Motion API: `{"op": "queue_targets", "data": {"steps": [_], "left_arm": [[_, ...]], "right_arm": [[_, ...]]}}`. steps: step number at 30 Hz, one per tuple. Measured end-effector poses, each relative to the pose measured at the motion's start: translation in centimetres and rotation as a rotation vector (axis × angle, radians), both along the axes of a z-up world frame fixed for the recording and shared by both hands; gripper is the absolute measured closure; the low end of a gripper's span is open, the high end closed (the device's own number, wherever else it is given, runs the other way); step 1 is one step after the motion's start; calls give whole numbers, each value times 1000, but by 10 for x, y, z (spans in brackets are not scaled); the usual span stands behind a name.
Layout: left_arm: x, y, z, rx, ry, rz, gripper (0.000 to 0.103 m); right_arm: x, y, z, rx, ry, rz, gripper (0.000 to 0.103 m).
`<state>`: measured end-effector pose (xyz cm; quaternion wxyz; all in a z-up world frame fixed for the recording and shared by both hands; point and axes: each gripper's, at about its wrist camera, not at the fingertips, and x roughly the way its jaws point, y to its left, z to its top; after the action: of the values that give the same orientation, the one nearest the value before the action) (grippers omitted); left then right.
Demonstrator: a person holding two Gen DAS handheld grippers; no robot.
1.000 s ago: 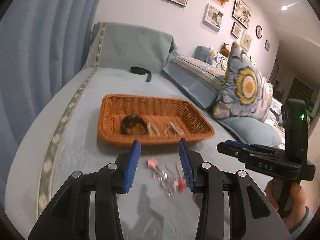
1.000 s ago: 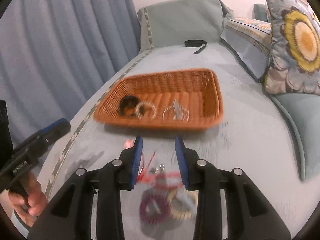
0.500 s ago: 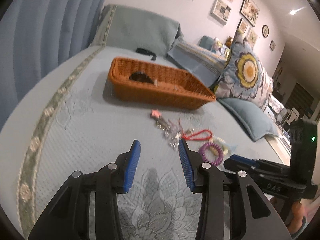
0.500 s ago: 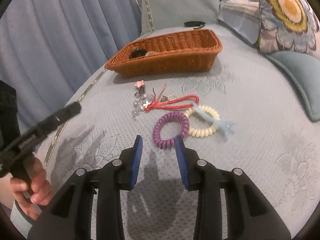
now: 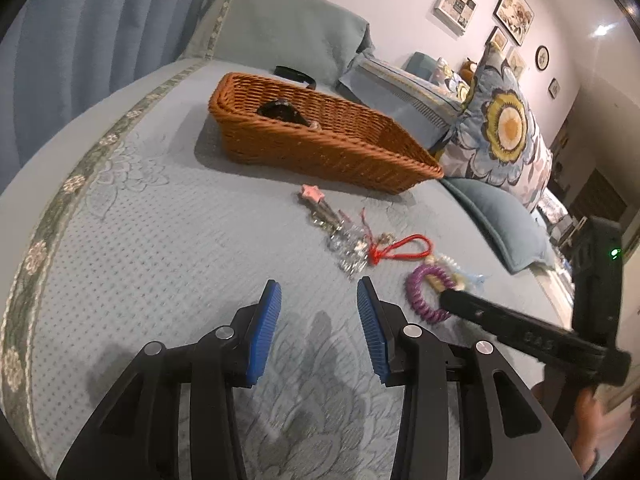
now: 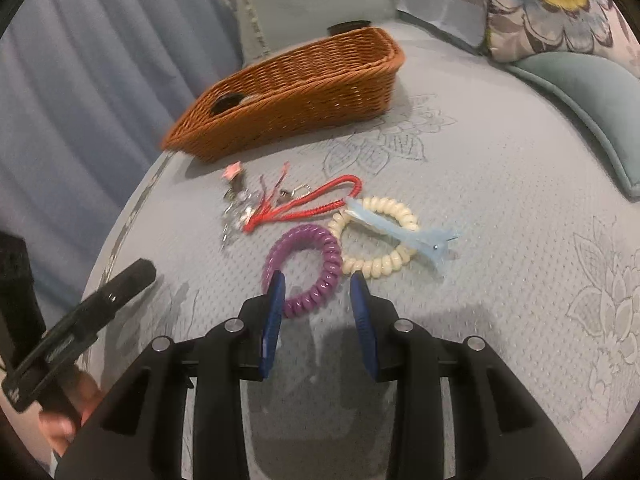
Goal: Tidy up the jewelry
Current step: 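Grasp the pink star keychain with the left gripper while the right gripper grasps the purple coil bracelet, then carry the keychain and coil bracelet into the basket and open both grippers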
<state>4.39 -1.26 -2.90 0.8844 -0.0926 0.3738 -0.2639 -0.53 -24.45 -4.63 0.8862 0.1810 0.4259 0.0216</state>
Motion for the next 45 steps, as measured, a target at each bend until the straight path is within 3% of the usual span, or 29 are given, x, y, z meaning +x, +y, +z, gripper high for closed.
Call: {"op": "queue_targets", "data": {"steps": [4,9,15,19,20,21,22,25,29,33,37,41,45], "left_arm": [[21,-11,10,-24,6,-3,64],[60,-34,6,-47,62,16,64],[104,-59,-12,30,135,83,64],[110,-72,-12,108,121,81,64],[111,-73,-12,127,115,82,66],[111,-77,-13,155,109,81,81],[112,-77,-13,161,112,74,83],[109,-69,-9,120,103,47,83],[94,-41,9,50,40,26,83],[72,-9,22,23,38,11,83],[44,6,17,60,63,-14,83],[19,16,-2,90,77,-28,83],[17,19,-16,73,102,-29,83]], "right_arm": [[6,7,-1,-88,-1,-14,85],[4,10,0,-170,-11,-1,87],[6,11,-2,-183,-22,21,87],[8,11,-3,-182,-24,25,87],[8,12,-3,-189,-24,28,87],[7,14,-3,-191,-25,33,87],[7,15,-3,-193,-28,42,87],[5,18,-2,-190,-36,60,94],[-2,22,3,-180,-69,74,94],[-3,30,0,-148,-49,120,94],[-6,32,-3,-81,-21,156,94],[-11,37,-3,-90,-10,174,93],[-11,43,-1,-107,-27,198,77]]}}
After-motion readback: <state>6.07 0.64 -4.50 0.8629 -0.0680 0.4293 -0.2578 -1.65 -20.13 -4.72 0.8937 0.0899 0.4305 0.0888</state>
